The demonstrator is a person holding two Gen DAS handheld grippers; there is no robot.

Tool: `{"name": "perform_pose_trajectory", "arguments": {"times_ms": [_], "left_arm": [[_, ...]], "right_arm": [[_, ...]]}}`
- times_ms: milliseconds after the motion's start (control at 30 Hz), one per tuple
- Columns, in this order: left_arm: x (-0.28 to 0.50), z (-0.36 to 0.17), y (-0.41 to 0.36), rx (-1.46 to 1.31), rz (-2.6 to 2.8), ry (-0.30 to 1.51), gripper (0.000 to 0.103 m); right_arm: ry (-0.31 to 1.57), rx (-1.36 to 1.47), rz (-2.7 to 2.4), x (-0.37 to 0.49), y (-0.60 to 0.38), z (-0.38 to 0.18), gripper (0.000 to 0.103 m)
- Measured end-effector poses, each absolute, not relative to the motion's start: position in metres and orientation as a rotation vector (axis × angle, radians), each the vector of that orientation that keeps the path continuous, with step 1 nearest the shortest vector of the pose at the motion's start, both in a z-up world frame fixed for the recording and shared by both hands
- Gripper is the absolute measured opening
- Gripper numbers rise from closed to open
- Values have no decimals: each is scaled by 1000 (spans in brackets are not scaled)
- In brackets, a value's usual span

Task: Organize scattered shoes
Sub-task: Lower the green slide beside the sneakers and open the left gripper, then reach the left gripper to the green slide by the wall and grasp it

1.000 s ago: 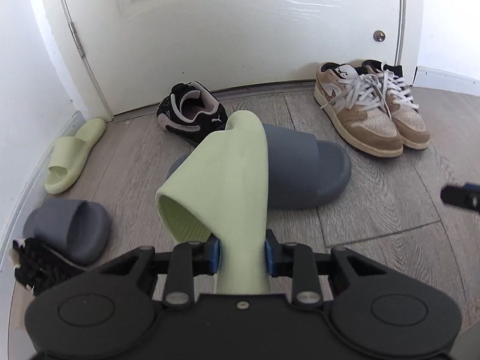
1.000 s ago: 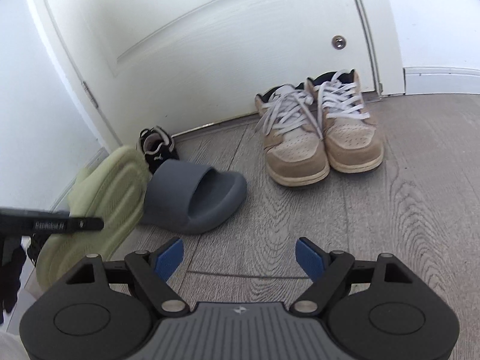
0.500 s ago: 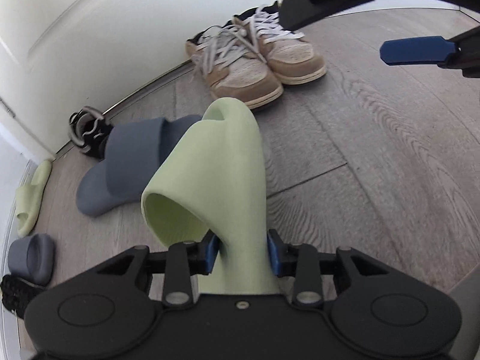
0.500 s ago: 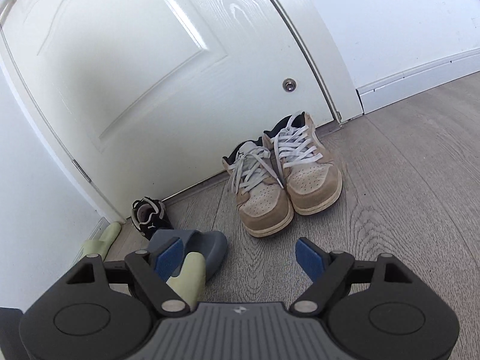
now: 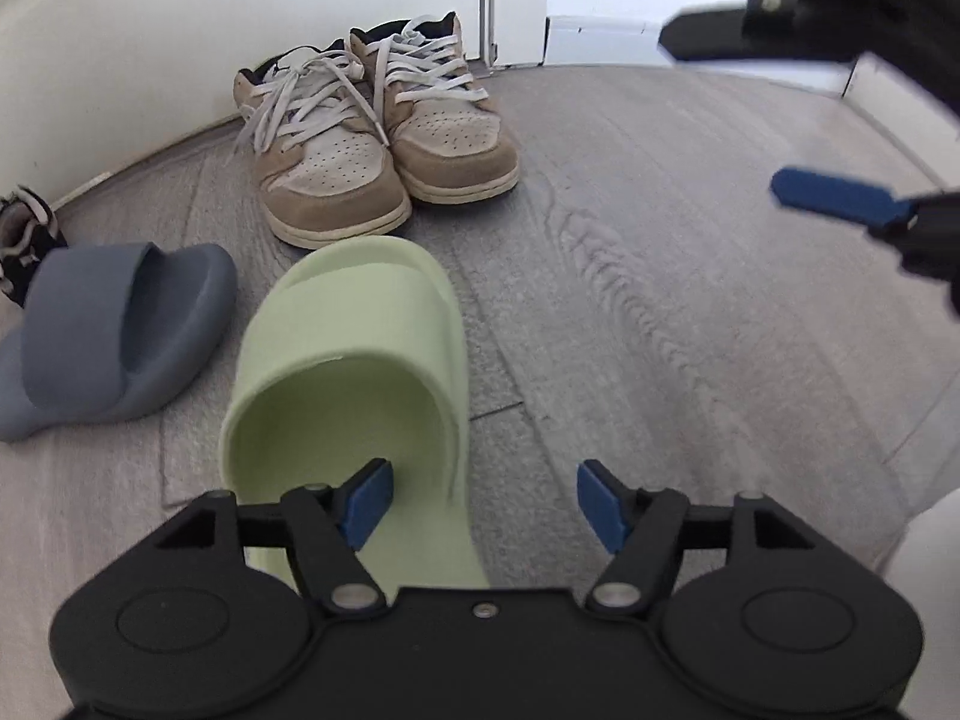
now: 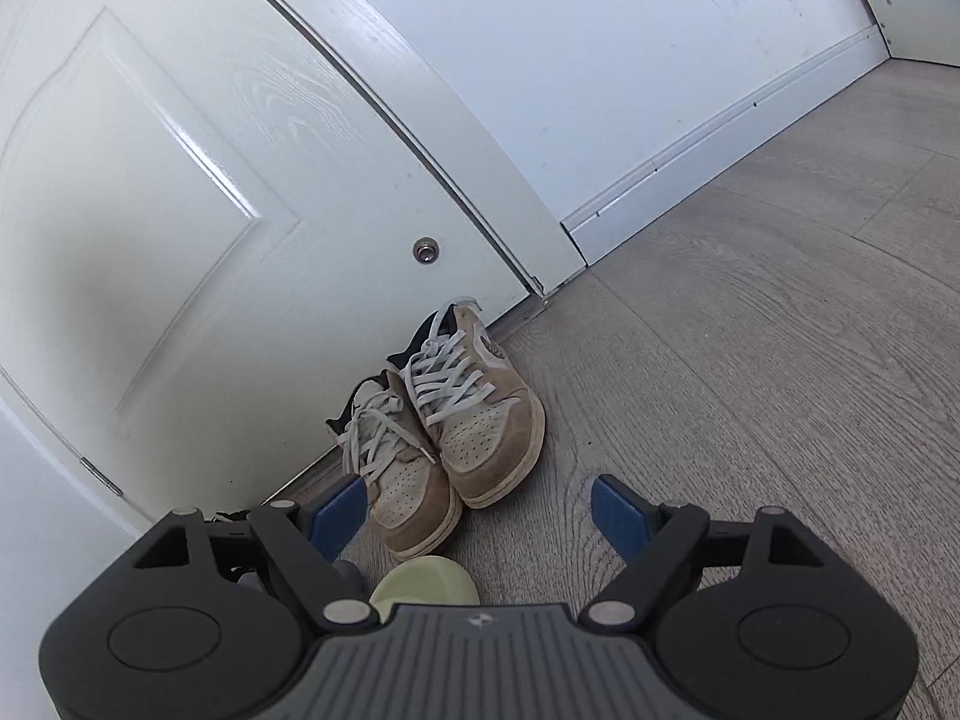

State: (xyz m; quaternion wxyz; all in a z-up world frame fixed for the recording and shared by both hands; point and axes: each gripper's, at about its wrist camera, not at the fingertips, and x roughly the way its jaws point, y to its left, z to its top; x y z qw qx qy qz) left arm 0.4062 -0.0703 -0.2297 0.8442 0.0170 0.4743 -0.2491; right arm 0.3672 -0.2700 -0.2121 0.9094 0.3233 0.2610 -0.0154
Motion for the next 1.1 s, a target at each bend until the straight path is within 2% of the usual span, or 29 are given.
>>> {"name": "perform_pose_trajectory", "arguments": {"times_ms": [233, 467, 600, 733, 1000, 1100], "left_arm": [[383, -189, -3, -88, -513, 844, 75], [397, -177, 122, -91, -143, 793, 78], [424, -177, 218, -199, 28, 819, 79], [451, -170, 301, -280, 133, 765, 80], [531, -178, 405, -399, 318, 660, 82], [573, -193, 447, -483, 381, 633, 86]], "right_arm": [[587, 574, 40, 372, -246, -212, 84], [651, 452, 128, 376, -204, -212, 88], [697, 401, 201, 376, -175, -215, 88], [750, 316, 281, 373, -132, -218, 89], [855, 327, 395, 392, -49, -229, 89], [893, 361, 419, 405, -20, -236, 89]]}}
